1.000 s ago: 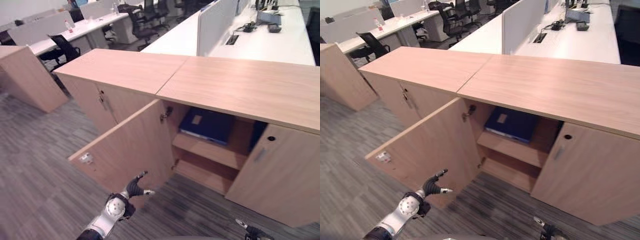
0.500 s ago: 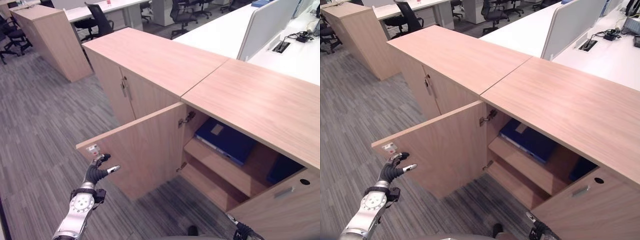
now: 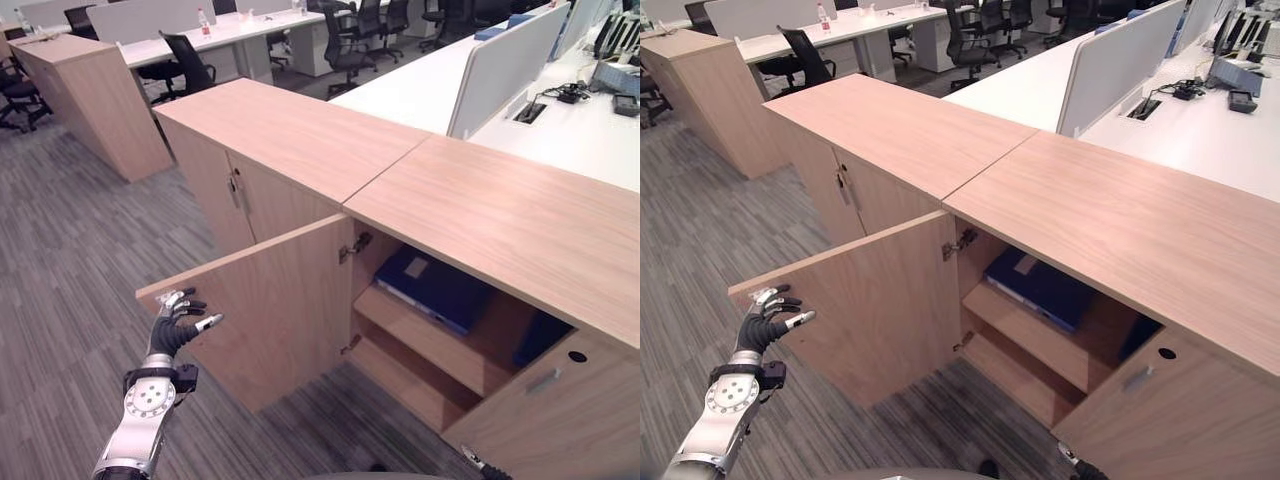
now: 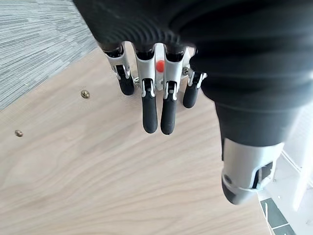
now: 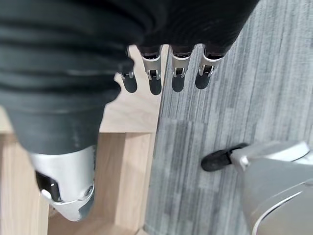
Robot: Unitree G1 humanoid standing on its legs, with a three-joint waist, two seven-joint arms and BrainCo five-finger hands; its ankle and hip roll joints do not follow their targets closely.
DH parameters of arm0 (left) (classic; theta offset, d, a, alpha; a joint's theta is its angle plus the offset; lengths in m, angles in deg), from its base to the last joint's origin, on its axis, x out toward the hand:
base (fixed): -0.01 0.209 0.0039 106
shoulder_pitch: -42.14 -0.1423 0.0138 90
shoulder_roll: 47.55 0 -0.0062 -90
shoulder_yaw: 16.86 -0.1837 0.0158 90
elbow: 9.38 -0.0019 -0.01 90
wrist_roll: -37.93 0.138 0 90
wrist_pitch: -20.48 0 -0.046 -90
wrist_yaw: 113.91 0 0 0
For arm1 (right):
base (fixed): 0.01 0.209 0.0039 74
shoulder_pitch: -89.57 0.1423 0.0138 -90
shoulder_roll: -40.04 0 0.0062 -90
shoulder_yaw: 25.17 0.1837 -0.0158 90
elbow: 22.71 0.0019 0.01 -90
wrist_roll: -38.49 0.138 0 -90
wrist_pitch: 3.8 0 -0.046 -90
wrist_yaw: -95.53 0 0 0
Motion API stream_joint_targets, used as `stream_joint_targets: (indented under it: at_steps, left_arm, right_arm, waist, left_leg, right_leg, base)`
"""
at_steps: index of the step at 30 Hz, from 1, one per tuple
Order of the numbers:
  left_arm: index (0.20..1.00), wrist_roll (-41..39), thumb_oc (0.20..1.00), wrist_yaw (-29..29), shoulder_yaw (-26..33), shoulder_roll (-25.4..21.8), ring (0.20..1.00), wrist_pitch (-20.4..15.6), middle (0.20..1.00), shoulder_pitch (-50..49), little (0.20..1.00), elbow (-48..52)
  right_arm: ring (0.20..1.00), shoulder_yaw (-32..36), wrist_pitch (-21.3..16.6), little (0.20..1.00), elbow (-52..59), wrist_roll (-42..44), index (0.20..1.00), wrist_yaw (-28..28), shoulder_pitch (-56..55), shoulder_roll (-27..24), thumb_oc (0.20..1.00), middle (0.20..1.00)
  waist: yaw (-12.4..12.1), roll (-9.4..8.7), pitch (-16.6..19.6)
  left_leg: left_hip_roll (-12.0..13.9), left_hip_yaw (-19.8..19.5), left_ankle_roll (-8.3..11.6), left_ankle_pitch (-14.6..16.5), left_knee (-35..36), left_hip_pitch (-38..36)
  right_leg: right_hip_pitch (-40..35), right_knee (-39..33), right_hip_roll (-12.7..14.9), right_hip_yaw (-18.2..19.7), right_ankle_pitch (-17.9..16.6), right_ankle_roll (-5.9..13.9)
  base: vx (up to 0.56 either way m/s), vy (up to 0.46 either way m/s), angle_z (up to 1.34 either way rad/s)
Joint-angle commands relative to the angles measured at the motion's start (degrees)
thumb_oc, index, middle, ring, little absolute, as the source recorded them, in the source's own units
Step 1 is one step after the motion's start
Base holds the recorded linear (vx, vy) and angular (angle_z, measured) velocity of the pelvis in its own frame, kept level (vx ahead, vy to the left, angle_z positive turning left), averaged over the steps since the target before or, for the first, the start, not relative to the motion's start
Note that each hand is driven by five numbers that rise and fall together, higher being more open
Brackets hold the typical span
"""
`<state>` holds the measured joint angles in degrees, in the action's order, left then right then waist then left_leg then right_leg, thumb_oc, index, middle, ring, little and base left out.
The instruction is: Put the empty folder in the office cabinet
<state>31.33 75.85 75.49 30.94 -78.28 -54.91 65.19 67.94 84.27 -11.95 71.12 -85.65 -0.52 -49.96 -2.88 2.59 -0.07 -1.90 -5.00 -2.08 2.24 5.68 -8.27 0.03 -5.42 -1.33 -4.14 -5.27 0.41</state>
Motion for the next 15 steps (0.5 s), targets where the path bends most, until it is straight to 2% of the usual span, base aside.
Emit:
stream_joint_targets:
  at_steps: [1, 3, 4, 5, 6, 7, 8, 9, 10, 11, 12, 15]
  left_arm:
    - [1.0, -4.8, 1.0, -3.17, 4.58, -6.86, 1.0, -1.05, 1.0, 2.51, 1.0, -1.8]
    - [1.0, -8.08, 1.0, -6.43, 4.52, -9.99, 1.0, -0.4, 1.0, 2.34, 1.0, -4.05]
    - [1.0, -11.15, 1.0, -11.54, 4.91, -15.92, 1.0, -0.37, 1.0, 1.59, 1.0, -5.88]
    - [1.0, -11.28, 1.0, -11.66, 4.91, -16.09, 1.0, -0.46, 1.0, 1.62, 1.0, -6.01]
    - [1.0, -13.36, 1.0, -14.47, 5.45, -19.49, 1.0, -0.62, 1.0, 0.94, 1.0, -6.95]
    - [1.0, -16.66, 1.0, -18.99, 5.74, -23.65, 1.0, -0.76, 1.0, 0.27, 1.0, -7.78]
    - [1.0, -22.07, 1.0, -26.01, 5.89, -29.72, 1.0, 0.04, 1.0, -0.75, 1.0, -9.31]
    - [1.0, -22.16, 1.0, -26.1, 5.94, -29.84, 1.0, 0.02, 1.0, -0.79, 1.0, -9.36]
    - [1.0, -24.24, 1.0, -29.14, 5.54, -32.07, 1.0, 0.13, 1.0, -1.01, 1.0, -8.97]
    - [1.0, -24.81, 1.0, -32.41, 2.3, -36.3, 1.0, 0.74, 1.0, 1.37, 1.0, -9.71]
    - [1.0, -24.85, 1.0, -32.42, 1.96, -36.36, 1.0, 0.7, 1.0, 1.73, 1.0, -9.86]
    - [1.0, -25.82, 1.0, -37.49, -2.82, -41.76, 1.0, 1.09, 1.0, 2.72, 1.0, -6.49]
  right_arm:
    - [1.0, 0.35, -0.64, 1.0, -3.23, 0.19, 1.0, 0.7, 1.51, -0.23, 1.0, 1.0]
    - [1.0, 0.29, -0.38, 1.0, -3.24, -0.04, 1.0, 1.19, 1.32, -0.58, 1.0, 1.0]
    - [1.0, 0.35, -0.27, 1.0, -3.24, -0.18, 1.0, 1.95, 1.05, -1.06, 1.0, 1.0]
    - [1.0, 0.35, -0.29, 1.0, -3.25, -0.18, 1.0, 1.96, 1.05, -0.96, 1.0, 1.0]
    - [1.0, 0.34, -0.18, 1.0, -3.34, -0.3, 1.0, 2.49, 0.94, -1.19, 1.0, 1.0]
    - [1.0, 0.43, -0.23, 1.0, -3.48, -0.39, 1.0, 3.37, 0.74, -1.36, 1.0, 1.0]
    - [1.0, 0.42, -0.12, 1.0, -3.8, -0.52, 1.0, 4.92, 0.5, -1.25, 1.0, 1.0]
    - [1.0, 0.4, -0.14, 1.0, -3.81, -0.52, 1.0, 4.93, 0.49, -1.18, 1.0, 1.0]
    - [1.0, 0.4, -0.13, 1.0, -4.06, -0.55, 1.0, 5.77, 0.22, -1.0, 1.0, 1.0]
    - [1.0, 0.01, 0.04, 1.0, -4.68, -0.34, 1.0, 6.95, 0.17, -0.55, 1.0, 1.0]
    - [1.0, 0.14, 0.04, 1.0, -4.69, -0.34, 1.0, 6.96, 0.15, -0.53, 1.0, 1.0]
    - [1.0, -0.82, 0.2, 1.0, -5.58, -0.85, 1.0, 8.83, -0.03, -0.01, 1.0, 1.0]
  waist:
    - [0.51, -2.0, 1.64]
    - [0.46, -1.69, 1.72]
    - [0.29, -1.2, 1.77]
    - [0.3, -1.3, 1.78]
    - [0.15, -1.01, 1.8]
    - [0.03, -0.85, 1.86]
    - [-0.16, -0.67, 2.0]
    - [-0.14, -0.75, 2.02]
    - [-0.22, -0.61, 2.17]
    - [-0.14, -0.52, 2.21]
    - [-0.27, -0.56, 2.21]
    - [-0.24, -0.4, 2.38]
  left_leg:
    - [-0.29, 0.99, 2.41, 0.56, -0.68, 2.37]
    - [-0.23, 1.09, 2.49, 0.45, -0.68, 2.35]
    - [-0.2, 1.17, 2.64, 0.35, -0.68, 2.34]
    - [-0.2, 1.17, 2.64, 0.35, -0.68, 2.35]
    - [-0.18, 1.16, 2.71, 0.3, -0.68, 2.36]
    - [-0.14, 1.11, 2.78, 0.25, -0.68, 2.37]
    - [-0.11, 1.15, 2.87, 0.18, -0.68, 2.42]
    - [-0.11, 1.15, 2.88, 0.18, -0.68, 2.42]
    - [-0.06, 1.18, 2.93, 0.22, -0.68, 2.39]
    - [-0.01, 1.15, 2.98, 0.16, -0.68, 2.45]
    - [-0.01, 1.15, 2.98, 0.16, -0.68, 2.45]
    - [0.0, 1.14, 3.01, 0.06, -0.68, 2.61]
  right_leg:
    - [-4.68, 0.42, 2.61, -1.18, 6.21, 4.26]
    - [-4.71, 0.42, 2.52, -1.32, 6.21, 4.26]
    - [-4.71, 0.42, 2.46, -1.36, 6.24, 4.35]
    - [-4.71, 0.42, 2.46, -1.36, 6.25, 4.35]
    - [-4.7, 0.42, 2.46, -1.49, 6.26, 4.42]
    - [-4.7, 0.42, 2.44, -1.66, 6.31, 4.52]
    - [-4.72, 0.42, 2.42, -1.87, 6.33, 4.64]
    - [-4.72, 0.42, 2.42, -1.86, 6.34, 4.64]
    - [-4.79, 0.42, 2.42, -1.98, 6.39, 4.71]
    - [-4.77, 0.42, 2.43, -2.13, 6.39, 4.77]
    - [-4.77, 0.42, 2.44, -2.13, 6.39, 4.77]
    - [-4.67, 0.42, 2.51, -2.46, 6.28, 4.96]
  base:
    - [0.01, -0.023, -0.03]
    - [0.0, -0.009, -0.02]
    - [0.0, 0.0, 0.0]
    - [0.0, 0.0, 0.0]
    - [-0.01, -0.012, -0.04]
    - [0.0, 0.0, 0.0]
    - [-0.01, -0.017, 0.07]
    - [0.0, -0.013, 0.12]
    - [0.0, -0.015, 0.13]
    - [0.0, -0.015, 0.09]
    - [-0.01, -0.014, 0.09]
    - [0.0, -0.002, 0.02]
